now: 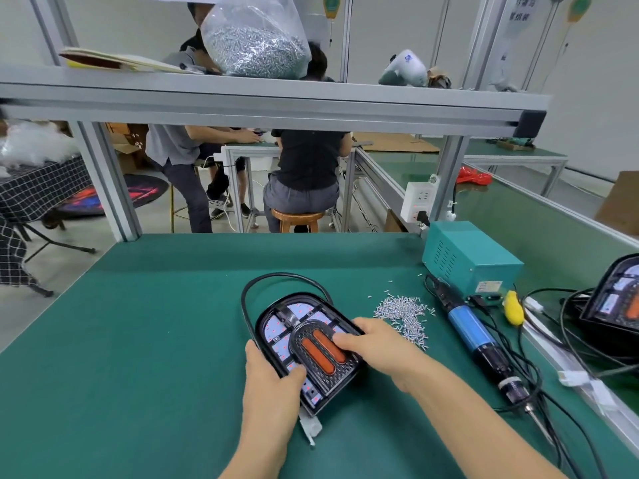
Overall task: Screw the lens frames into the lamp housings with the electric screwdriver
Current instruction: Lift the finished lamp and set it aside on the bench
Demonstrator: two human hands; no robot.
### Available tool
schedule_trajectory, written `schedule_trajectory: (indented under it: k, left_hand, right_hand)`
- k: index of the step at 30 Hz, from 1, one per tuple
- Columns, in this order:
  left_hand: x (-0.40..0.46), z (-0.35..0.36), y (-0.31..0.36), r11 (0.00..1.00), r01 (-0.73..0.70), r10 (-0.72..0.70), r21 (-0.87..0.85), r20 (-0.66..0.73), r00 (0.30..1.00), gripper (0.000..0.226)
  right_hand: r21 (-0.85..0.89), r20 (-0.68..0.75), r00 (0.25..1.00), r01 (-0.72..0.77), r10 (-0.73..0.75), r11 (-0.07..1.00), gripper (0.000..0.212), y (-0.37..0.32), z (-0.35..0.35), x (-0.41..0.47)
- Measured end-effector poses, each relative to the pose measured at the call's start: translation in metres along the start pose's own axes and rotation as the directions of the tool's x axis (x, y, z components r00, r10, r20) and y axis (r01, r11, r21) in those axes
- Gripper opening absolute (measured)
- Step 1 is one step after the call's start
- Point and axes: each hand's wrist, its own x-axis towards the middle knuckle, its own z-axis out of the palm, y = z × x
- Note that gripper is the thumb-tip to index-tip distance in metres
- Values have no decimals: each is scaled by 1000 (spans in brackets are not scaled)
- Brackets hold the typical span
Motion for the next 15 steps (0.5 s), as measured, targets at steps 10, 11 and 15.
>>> schedule_trajectory:
  k: [10,11,15]
  left_hand:
    - [8,17,8,828,-98,68,-552,-75,995,59]
    - [9,21,12,815,-115,95,-568,-65,993,59]
    - [9,39,31,779,-209,232,-591,-38,972,61]
  right_hand:
    - [417,23,992,106,-127,903,29,1,-2,-25]
    - [455,7,987,141,-162,879,34,-1,-6,-28]
    - [669,-15,985,138,-172,731,62,-9,-26,-43]
